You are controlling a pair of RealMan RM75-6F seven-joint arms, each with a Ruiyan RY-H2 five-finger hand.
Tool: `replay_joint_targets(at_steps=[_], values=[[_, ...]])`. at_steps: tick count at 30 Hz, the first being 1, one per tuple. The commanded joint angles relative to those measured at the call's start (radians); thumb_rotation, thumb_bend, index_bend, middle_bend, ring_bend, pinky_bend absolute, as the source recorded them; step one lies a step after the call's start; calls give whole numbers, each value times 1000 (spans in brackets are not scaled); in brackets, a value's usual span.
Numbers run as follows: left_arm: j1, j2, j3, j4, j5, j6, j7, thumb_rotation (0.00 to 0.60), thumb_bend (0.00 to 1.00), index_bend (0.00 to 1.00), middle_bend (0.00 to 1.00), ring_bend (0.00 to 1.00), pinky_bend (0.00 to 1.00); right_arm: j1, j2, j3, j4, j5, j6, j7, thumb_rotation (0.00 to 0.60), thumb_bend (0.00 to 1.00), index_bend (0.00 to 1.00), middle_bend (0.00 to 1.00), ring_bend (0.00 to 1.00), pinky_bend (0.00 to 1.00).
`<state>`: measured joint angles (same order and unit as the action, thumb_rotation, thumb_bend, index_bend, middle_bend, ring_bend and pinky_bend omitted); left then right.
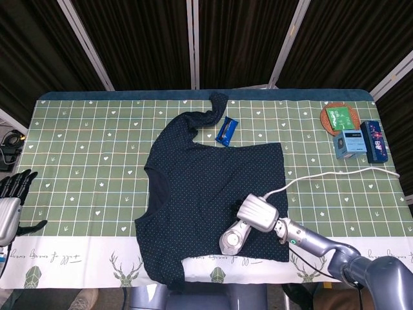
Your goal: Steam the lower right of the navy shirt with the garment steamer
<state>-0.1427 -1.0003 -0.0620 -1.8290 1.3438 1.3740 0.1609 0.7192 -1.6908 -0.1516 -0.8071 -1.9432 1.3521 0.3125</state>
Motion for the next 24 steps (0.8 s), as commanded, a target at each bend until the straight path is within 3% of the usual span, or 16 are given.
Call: replay_joint_targets(at_steps=[1, 21, 24], values=[[0, -2, 1, 0, 0, 0, 4, 600, 0, 0, 0, 0, 0, -7, -27, 4, 48, 17, -2, 20, 600, 968, 769, 602, 612, 883], [-1, -8, 1, 0, -4, 3, 14, 600, 0, 0, 0, 0, 0, -49, -128, -52, 417, 20, 61, 188, 600, 973, 759, 596, 613, 883], [-2, -8, 2, -1, -3, 1, 16, 600, 0, 0, 0, 0, 0, -66, -133, -57, 464, 28, 60, 208, 600, 874, 752, 597, 614, 882]])
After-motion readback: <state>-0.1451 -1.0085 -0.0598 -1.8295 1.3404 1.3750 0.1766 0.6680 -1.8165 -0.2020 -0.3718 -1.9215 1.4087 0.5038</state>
